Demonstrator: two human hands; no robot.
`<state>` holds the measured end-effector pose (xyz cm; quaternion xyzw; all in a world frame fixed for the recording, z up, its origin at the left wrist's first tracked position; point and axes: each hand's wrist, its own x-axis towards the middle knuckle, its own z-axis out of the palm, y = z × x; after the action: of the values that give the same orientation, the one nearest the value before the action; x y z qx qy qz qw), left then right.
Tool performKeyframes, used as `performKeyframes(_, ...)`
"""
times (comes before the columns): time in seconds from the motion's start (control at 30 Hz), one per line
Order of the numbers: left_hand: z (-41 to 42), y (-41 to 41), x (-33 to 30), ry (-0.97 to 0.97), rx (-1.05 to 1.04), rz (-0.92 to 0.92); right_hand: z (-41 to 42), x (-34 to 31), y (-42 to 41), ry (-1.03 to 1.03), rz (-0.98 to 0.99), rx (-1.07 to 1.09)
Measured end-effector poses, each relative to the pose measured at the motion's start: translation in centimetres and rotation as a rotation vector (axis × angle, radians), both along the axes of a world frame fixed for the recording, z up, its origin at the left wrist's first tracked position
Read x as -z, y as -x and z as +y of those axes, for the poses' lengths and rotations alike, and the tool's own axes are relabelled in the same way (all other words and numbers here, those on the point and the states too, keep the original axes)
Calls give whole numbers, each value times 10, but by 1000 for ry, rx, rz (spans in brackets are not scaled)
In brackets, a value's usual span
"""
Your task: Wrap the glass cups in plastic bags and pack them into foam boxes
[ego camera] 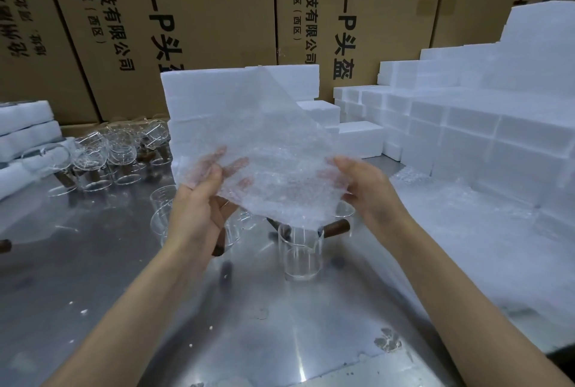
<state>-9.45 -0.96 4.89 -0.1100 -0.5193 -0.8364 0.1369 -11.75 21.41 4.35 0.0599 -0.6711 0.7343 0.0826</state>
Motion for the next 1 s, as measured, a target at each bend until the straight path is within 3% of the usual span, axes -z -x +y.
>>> performKeyframes(0.13, 2, 2, 3, 63, -198, -36, -6, 4, -1, 131, -4, -5)
performKeyframes(0.3, 13, -11, 9, 568, -557, 183, -8, 9, 2, 143, -31, 246)
performKeyframes(0.4, 24, -19, 14, 819, -441, 314, -11, 13, 3, 87, 4, 324)
performKeyframes(0.5, 34, -20, 22, 1005, -344, 309, -15, 19, 4, -8, 37, 333)
performKeyframes(0.67, 33, -14, 31, 1001, -426, 333, -21, 24, 3, -132, 56, 309)
performKeyframes(0.83, 27, -8, 32, 1072, -505, 448, -22, 21, 1, -128, 14, 320)
performKeyframes(1.0, 21, -3, 27, 842, -622, 349, -20, 15, -1, -37, 13, 219)
